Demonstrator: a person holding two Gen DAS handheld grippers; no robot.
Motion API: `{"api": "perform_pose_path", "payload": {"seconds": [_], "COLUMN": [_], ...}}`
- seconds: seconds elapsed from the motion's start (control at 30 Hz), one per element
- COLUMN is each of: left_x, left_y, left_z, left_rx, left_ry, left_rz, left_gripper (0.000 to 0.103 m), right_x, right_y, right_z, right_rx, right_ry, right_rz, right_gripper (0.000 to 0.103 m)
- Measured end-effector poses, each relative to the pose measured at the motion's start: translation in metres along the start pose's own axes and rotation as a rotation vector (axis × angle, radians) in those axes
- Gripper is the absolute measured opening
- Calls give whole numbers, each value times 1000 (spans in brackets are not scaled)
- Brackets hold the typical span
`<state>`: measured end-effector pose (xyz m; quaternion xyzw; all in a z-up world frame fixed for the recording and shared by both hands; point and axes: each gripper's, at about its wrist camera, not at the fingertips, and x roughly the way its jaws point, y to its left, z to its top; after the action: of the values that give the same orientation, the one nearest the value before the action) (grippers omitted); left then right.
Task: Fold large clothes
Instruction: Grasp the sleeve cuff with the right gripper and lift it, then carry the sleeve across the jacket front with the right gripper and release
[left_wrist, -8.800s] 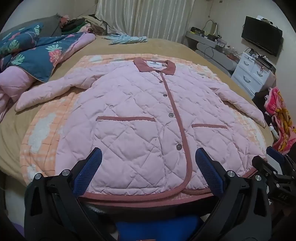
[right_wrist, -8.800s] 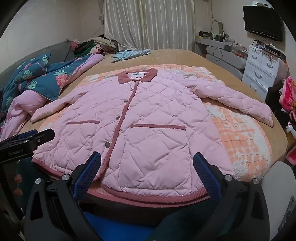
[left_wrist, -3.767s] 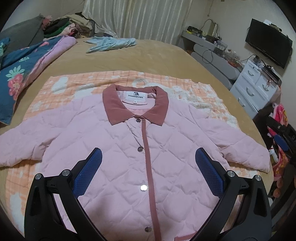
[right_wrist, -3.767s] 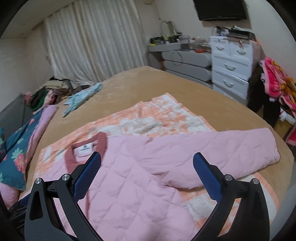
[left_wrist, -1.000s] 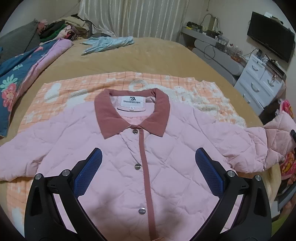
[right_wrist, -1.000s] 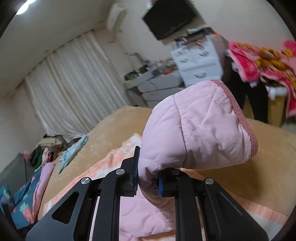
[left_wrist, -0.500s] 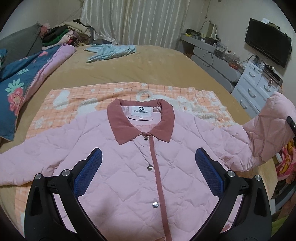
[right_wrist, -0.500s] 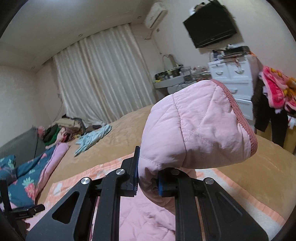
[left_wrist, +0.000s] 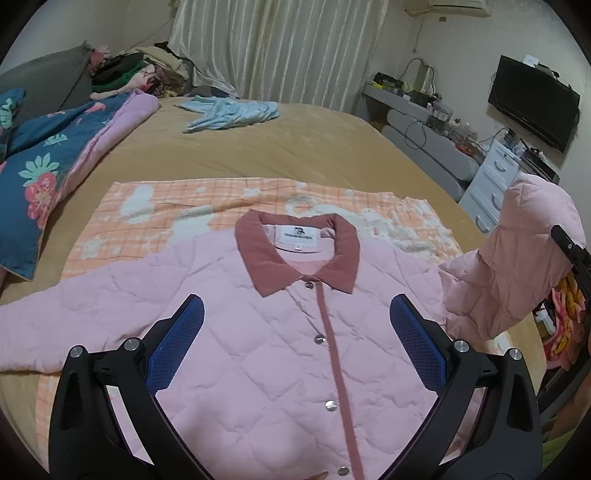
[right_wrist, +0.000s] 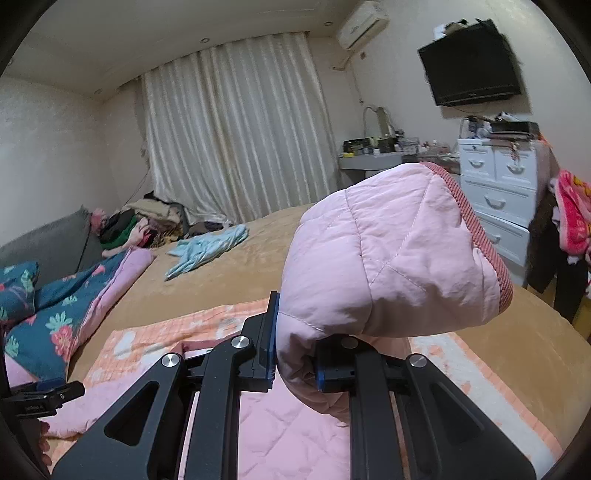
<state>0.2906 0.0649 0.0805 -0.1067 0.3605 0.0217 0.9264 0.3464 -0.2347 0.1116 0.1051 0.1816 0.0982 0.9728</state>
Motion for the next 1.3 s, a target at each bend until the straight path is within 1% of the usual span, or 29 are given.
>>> {"api": "perform_pose_path", "payload": {"seconds": [0.27,0.4,0.53,0.63,0.77,0.83,0.97,1.07,1.17,1.27,1.3], "left_x": [-7,-8,-8,-5,0,-1,0,5,13,19,20], "left_y": [29,44,57,72,93,102,110,112,118,125,127], "left_z": [-3,-9,-18,-22,-27,-30,-36,-39,-42,-45,-46], "left_rx": [-43,-54,-56,-92,-150,-181,-216,-224,-262,-319,-335], "left_ry": [-17,-22,-43,-39,-29,-37,-54,-43,-26,-4,-2], "left_rz": [3,33,83,98,73,57,29,9,-34,-110,-125], "left_gripper": [95,95,95,95,95,95,95,95,95,95,95], "right_x": [8,16,26,35,43,48,58,66,71,77,80], "right_y": [55,86,109,129,149,158,174,186,196,204,207], "right_z": [-8,-16,-26,-37,-52,-61,-80,-92,-109,-128,-134], "right_rx": [-60,-101,-136,-157,-209,-235,-280,-321,-373,-428,-441], "right_ry": [22,33,54,75,89,98,124,136,153,182,194], "right_rz": [64,101,132,163,186,190,201,204,210,221,226], "right_gripper": [14,14,14,14,14,14,14,15,15,15,16]}}
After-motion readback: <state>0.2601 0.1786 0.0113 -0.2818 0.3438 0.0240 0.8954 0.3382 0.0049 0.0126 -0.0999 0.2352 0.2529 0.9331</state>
